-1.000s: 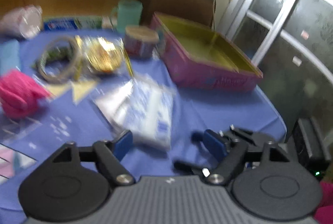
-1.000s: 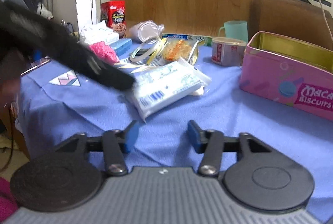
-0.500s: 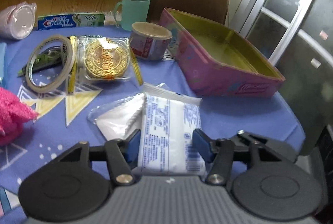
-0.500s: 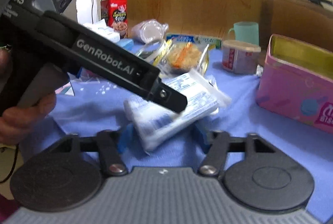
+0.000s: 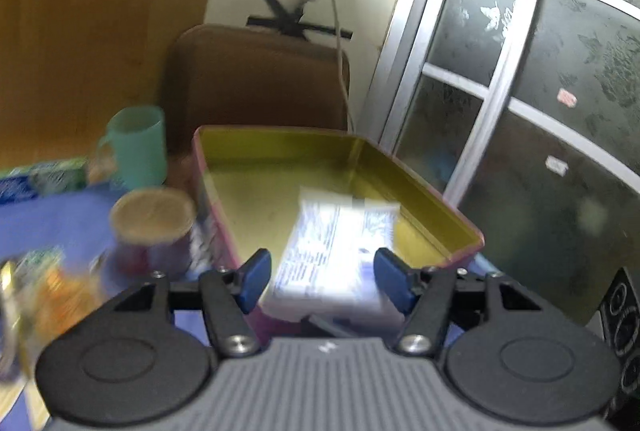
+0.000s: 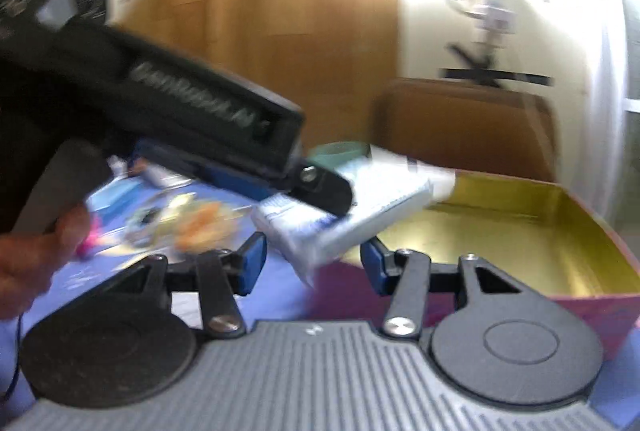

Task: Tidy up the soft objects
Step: 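Lower the wipes packet into the pink tin box and open the left tool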

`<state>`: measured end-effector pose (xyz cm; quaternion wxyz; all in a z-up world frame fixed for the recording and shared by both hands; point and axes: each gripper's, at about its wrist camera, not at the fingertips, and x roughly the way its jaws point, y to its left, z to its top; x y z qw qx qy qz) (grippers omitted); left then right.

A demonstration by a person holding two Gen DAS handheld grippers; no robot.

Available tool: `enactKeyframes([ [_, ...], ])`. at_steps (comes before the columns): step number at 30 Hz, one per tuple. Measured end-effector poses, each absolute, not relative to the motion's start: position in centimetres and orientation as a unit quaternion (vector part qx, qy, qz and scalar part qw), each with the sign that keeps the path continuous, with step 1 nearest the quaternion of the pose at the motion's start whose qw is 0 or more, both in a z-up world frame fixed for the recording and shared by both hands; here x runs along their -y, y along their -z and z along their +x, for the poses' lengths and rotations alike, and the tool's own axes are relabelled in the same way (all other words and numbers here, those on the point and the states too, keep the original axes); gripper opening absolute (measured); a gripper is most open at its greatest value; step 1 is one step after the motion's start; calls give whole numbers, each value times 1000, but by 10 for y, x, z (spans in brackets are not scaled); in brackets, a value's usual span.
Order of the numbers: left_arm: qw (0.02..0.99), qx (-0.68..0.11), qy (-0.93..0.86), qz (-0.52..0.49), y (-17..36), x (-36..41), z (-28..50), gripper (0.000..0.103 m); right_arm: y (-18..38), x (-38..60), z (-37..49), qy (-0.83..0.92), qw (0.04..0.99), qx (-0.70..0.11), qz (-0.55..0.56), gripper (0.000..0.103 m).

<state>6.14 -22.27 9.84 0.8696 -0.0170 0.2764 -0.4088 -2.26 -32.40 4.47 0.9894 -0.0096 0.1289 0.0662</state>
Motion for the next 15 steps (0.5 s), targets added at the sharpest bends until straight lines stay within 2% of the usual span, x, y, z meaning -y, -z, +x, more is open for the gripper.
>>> enactKeyframes([
  [3, 883, -270, 382, -28, -96, 232, 69, 62, -44, 356, 6, 12, 991, -133, -16, 55],
  [5, 888, -274, 367, -42, -93, 219, 70, 62, -39, 372, 23, 80, 986, -141, -47, 55],
  [7, 890, -281, 354, -59, -90, 192, 71, 62, -38, 389, 27, 102, 983, -150, -32, 55],
  [11, 901, -298, 303, -90, -77, 119, 65, 65, -39, 404, 4, 90, 987, -130, 35, 55],
  [15, 903, -331, 253, -108, -56, 43, 43, 65, -43, 372, -16, 17, 991, -117, 61, 55],
])
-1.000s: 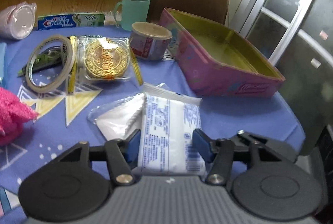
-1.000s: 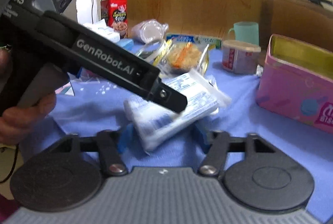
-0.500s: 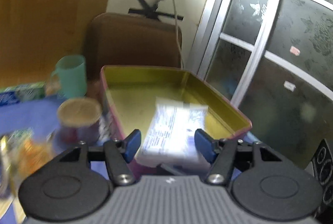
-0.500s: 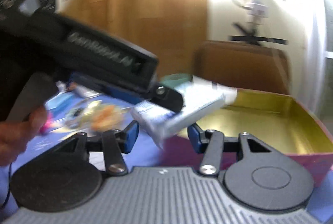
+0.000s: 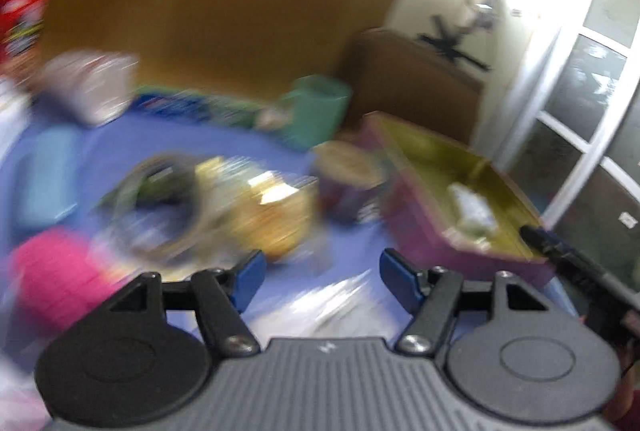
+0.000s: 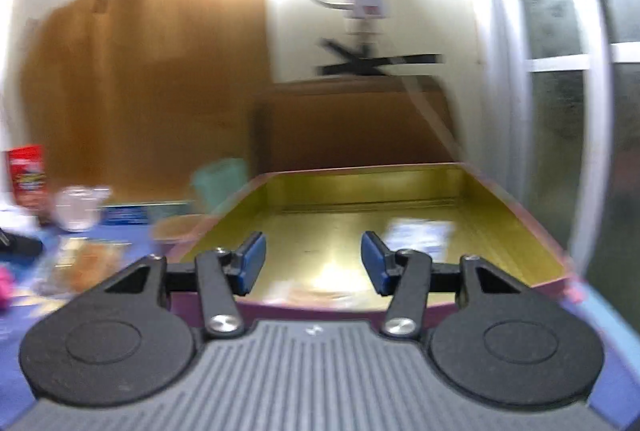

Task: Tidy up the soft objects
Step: 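Lower the wipes packet into the pink tin box and open the left tool, then grasp the pink fuzzy towel with the left tool, then drop the pink towel into the pink tin box with the left tool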

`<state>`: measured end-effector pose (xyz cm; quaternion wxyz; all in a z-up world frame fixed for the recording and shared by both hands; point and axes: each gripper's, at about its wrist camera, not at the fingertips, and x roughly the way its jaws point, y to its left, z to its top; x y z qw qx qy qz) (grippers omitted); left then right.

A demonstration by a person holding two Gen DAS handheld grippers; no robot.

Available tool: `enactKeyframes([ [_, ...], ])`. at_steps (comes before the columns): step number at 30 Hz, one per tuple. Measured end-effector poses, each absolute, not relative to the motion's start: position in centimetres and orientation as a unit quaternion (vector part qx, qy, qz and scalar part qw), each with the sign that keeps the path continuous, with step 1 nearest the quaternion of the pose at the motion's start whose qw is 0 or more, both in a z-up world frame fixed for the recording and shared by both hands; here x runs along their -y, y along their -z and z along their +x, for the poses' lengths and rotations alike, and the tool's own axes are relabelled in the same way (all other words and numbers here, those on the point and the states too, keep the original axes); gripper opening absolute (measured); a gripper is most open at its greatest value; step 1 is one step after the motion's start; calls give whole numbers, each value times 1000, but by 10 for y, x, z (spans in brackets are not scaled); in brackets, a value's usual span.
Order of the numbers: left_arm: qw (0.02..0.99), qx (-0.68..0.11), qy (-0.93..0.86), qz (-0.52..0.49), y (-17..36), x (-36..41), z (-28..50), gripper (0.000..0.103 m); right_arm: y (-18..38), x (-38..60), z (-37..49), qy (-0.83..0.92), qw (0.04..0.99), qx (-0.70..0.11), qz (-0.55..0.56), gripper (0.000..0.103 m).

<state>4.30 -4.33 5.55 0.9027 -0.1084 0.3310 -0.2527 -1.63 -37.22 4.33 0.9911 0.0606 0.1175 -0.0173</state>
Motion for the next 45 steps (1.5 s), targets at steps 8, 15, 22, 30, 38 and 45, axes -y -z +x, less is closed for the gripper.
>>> enactKeyframes([
  [8, 924, -315, 154, -151, -55, -76, 17, 68, -39, 267, 23, -214, 953, -198, 77, 55],
  [15, 923, -306, 168, -163, -52, -99, 56, 95, -25, 146, 58, -326, 908, -260, -37, 65],
  [22, 897, -350, 193, -189, -17, -89, 77, 53, -11, 93, 106, -344, 880, -325, -46, 57],
  [30, 894, -291, 283, -190, -69, -39, 57, 53, -39, 132, 34, -284, 939, -186, -50, 45],
  [38, 868, -280, 393, -120, -97, 126, 80, 54, -55, 257, 6, -118, 984, -133, -17, 45],
  [45, 855, -307, 408, -93, -86, 225, 90, 65, -46, 342, 23, 14, 988, -155, 10, 41],
])
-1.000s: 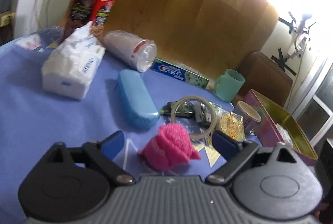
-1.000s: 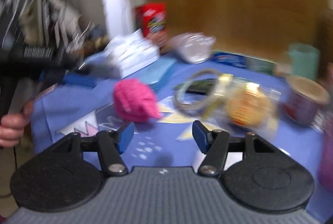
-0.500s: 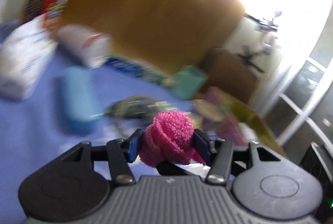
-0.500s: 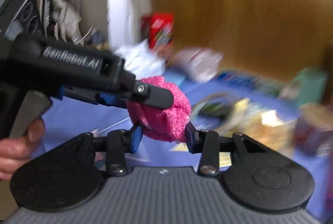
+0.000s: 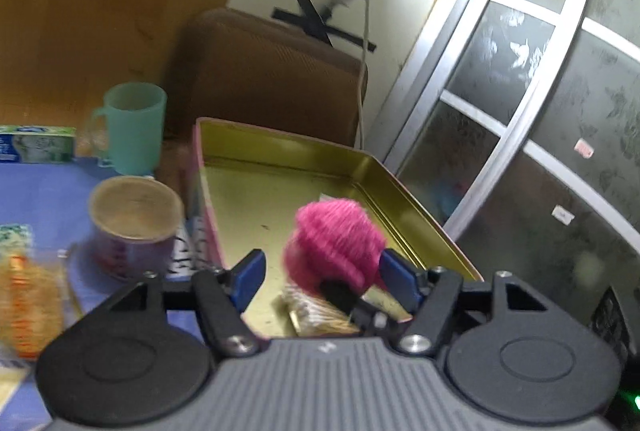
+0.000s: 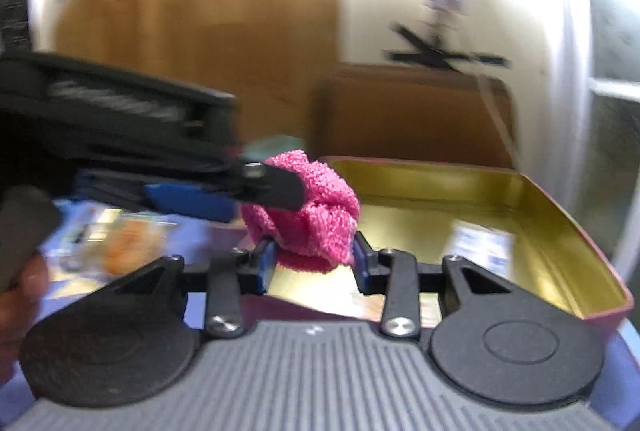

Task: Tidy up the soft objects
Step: 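Drop the pink towel into the pink tin box with the left tool, then grasp the yellow snack bag with the left tool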

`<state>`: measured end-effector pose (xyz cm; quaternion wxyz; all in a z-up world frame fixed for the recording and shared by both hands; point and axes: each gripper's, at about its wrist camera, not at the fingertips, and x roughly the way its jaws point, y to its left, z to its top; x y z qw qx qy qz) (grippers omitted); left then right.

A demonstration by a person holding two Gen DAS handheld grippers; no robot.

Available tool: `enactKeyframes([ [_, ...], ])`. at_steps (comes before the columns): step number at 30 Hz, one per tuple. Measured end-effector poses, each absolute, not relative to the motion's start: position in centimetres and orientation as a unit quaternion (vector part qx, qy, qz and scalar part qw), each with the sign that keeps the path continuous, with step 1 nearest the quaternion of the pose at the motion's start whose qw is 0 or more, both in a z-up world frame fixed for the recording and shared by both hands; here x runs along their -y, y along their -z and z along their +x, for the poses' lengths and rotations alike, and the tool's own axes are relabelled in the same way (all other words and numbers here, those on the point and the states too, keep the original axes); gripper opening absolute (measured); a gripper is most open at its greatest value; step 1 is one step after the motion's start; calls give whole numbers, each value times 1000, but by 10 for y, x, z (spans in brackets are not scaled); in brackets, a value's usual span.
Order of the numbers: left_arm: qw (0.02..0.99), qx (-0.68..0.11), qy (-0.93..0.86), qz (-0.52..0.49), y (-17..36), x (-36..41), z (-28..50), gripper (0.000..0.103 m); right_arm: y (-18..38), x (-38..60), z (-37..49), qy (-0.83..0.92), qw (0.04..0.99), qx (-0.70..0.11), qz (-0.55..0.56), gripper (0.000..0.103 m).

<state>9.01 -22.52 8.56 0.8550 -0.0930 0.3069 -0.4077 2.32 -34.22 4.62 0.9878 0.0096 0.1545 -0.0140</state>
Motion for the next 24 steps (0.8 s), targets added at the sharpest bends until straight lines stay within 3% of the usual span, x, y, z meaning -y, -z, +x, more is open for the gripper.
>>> enactKeyframes([
  [3, 858, -309, 400, -93, -82, 225, 86, 67, -37, 373, 33, 87, 983, -159, 8, 44],
  [6, 862, -308, 392, -96, -80, 204, 79, 69, -29, 394, 37, 144, 977, -154, 19, 63],
  [7, 864, -306, 389, -98, -80, 194, 76, 69, -28, 401, 34, 152, 977, -148, 29, 64],
  [13, 884, -308, 337, -101, -64, 108, 58, 69, -34, 413, 9, 162, 979, -97, 71, 64],
  [18, 915, -308, 238, -106, -46, 26, 53, 69, -55, 375, 0, 67, 993, -68, 74, 62],
  [24, 915, -326, 168, -171, -26, -52, 60, 69, -41, 292, 55, -167, 959, -204, 101, 64],
])
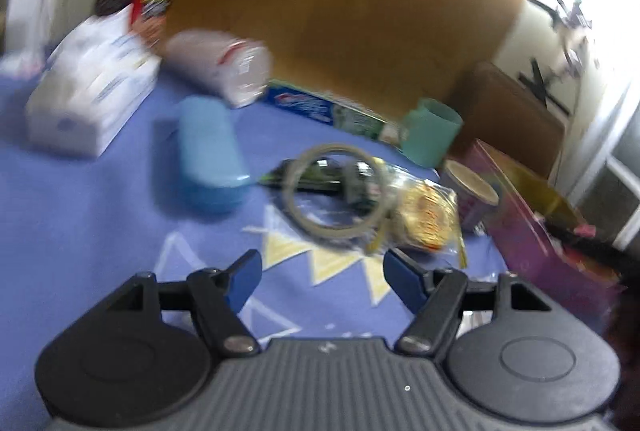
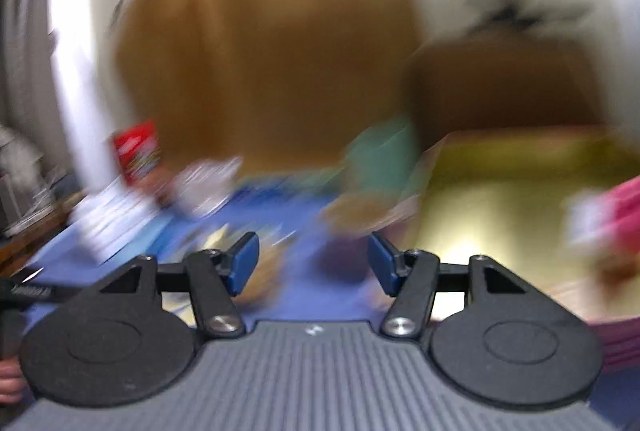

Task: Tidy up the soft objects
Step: 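Grasp the yellow snack bag with the left tool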

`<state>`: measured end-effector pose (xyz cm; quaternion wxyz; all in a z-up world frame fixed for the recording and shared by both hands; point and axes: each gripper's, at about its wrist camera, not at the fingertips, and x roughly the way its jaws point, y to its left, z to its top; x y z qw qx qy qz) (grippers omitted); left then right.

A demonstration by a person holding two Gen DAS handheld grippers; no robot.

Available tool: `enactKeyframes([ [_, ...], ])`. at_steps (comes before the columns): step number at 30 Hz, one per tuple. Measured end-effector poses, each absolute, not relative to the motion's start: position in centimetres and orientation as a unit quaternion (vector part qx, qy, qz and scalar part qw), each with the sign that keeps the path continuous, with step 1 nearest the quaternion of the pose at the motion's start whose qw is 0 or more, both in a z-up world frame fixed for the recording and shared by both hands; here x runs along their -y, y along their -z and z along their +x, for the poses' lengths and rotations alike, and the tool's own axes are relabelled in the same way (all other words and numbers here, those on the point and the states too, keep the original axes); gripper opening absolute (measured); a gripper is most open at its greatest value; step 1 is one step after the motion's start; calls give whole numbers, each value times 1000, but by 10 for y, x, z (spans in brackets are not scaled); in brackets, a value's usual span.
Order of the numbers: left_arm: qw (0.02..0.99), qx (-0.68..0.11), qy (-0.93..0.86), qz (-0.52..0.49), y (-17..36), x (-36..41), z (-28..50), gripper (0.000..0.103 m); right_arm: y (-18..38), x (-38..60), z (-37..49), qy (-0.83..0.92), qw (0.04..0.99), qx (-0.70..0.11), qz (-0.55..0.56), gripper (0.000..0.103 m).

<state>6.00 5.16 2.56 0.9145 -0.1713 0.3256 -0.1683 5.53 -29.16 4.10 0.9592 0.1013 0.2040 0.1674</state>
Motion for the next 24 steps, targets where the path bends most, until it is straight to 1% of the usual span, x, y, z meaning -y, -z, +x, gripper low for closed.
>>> enactKeyframes([
  [1, 911, -326, 169, -185, -23, -60, 60, 69, -34, 280, 69, -186, 950, -228, 103, 66],
  [2, 910, -326, 171, -193, -22, -67, 59, 69, -27, 266, 84, -196, 944, -249, 98, 71],
  [3, 908, -325, 174, -199, -22, -72, 59, 69, -22, 254, 95, -197, 940, -264, 86, 80],
  [5, 906, -324, 184, -200, -23, -77, 58, 69, -13, 233, 113, -195, 939, -281, 47, 81],
  [7, 904, -322, 198, -198, -23, -78, 57, 69, -6, 218, 127, -187, 937, -296, 12, 79],
  [8, 903, -321, 204, -199, -22, -78, 57, 69, -5, 218, 134, -192, 932, -306, 12, 66],
  [10, 899, -323, 213, -204, -19, -75, 58, 69, -6, 218, 136, -206, 925, -316, 44, 43],
  [11, 898, -324, 215, -208, -18, -75, 58, 69, -9, 221, 135, -209, 923, -318, 60, 22],
  [12, 896, -324, 218, -211, -17, -75, 58, 69, -11, 224, 132, -218, 918, -322, 81, 15],
  [13, 895, -323, 220, -215, -16, -77, 58, 69, -14, 226, 127, -228, 913, -323, 100, 14],
  [16, 895, -321, 213, -225, -15, -82, 54, 69, -21, 212, 104, -247, 909, -319, 106, 13],
  [18, 894, -320, 210, -231, -15, -88, 51, 69, -18, 206, 90, -270, 891, -335, 141, 13],
  [21, 894, -321, 207, -233, -15, -95, 42, 74, -13, 200, 63, -302, 868, -350, 181, 11],
  [24, 893, -330, 210, -224, -13, -95, 37, 75, -15, 203, 33, -318, 857, -354, 197, 10],
])
